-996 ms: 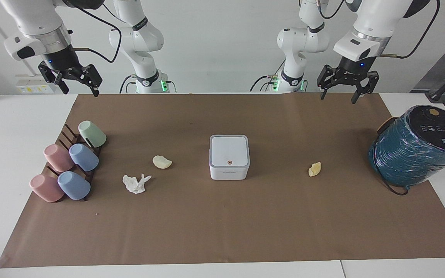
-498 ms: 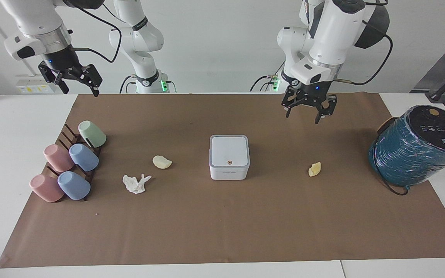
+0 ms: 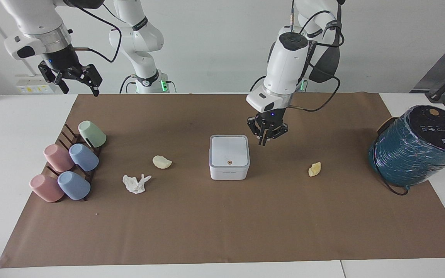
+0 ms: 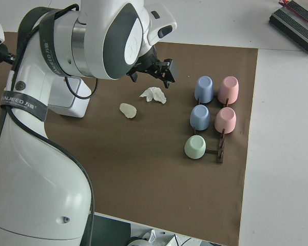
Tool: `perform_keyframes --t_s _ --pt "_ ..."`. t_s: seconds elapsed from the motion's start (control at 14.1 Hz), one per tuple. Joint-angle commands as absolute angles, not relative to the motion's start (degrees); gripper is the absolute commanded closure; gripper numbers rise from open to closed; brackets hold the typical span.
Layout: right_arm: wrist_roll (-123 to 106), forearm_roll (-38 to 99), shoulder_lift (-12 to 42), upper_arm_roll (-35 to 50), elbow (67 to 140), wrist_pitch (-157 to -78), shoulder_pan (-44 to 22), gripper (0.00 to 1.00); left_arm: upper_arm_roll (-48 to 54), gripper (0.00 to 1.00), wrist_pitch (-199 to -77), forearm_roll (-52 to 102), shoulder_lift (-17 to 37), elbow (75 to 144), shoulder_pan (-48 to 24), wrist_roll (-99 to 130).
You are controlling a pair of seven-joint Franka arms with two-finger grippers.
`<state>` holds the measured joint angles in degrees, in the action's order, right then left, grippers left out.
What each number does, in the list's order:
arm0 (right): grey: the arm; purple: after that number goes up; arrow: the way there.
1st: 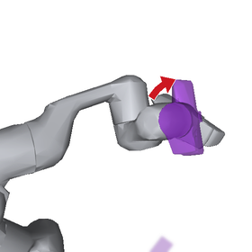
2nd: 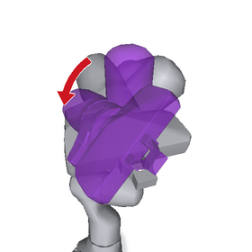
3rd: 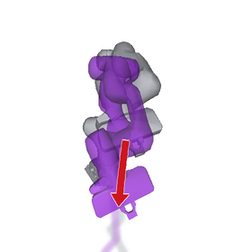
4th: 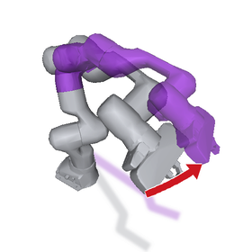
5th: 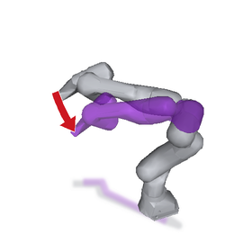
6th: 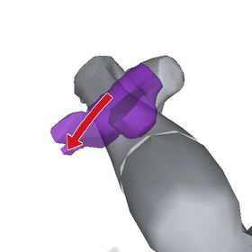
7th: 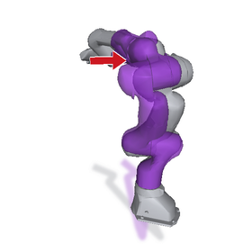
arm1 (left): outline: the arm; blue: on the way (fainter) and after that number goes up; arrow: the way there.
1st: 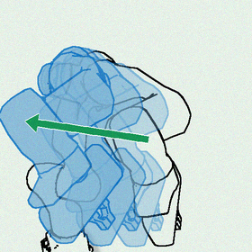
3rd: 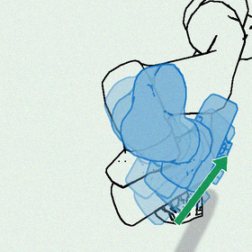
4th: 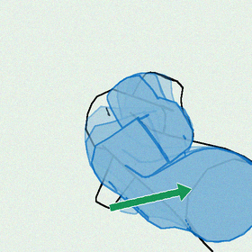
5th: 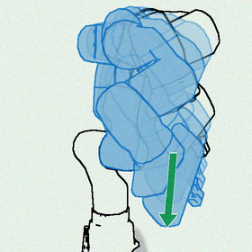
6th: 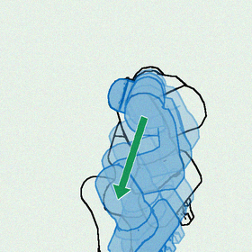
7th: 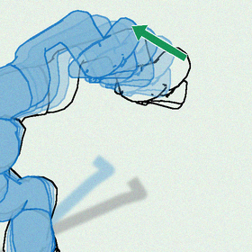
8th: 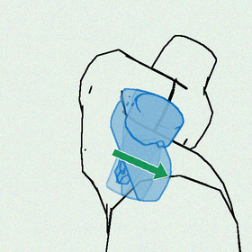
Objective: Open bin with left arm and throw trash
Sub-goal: 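Reach the left gripper to the white bin lid and lift it open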
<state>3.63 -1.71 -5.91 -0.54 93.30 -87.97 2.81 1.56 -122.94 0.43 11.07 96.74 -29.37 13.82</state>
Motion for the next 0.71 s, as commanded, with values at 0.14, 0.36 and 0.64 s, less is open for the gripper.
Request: perform_keyframes --t_s 0.14,0.36,0.64 --pt "2.7 -1.8 -7.5 -0.1 95.0 -88.2 3.3 0.0 0.9 1.0 -132.6 0.0 13.8 98.1 -33.0 17.7" --pt "2.7 -1.8 -7.6 -0.1 95.1 -88.2 3.3 0.0 0.8 1.0 -136.9 0.1 17.0 97.7 -33.7 18.0" --pt "2.7 -1.8 -7.6 -0.1 95.1 -88.2 3.3 0.0 0.8 1.0 -138.6 0.1 18.9 98.1 -34.0 18.0"
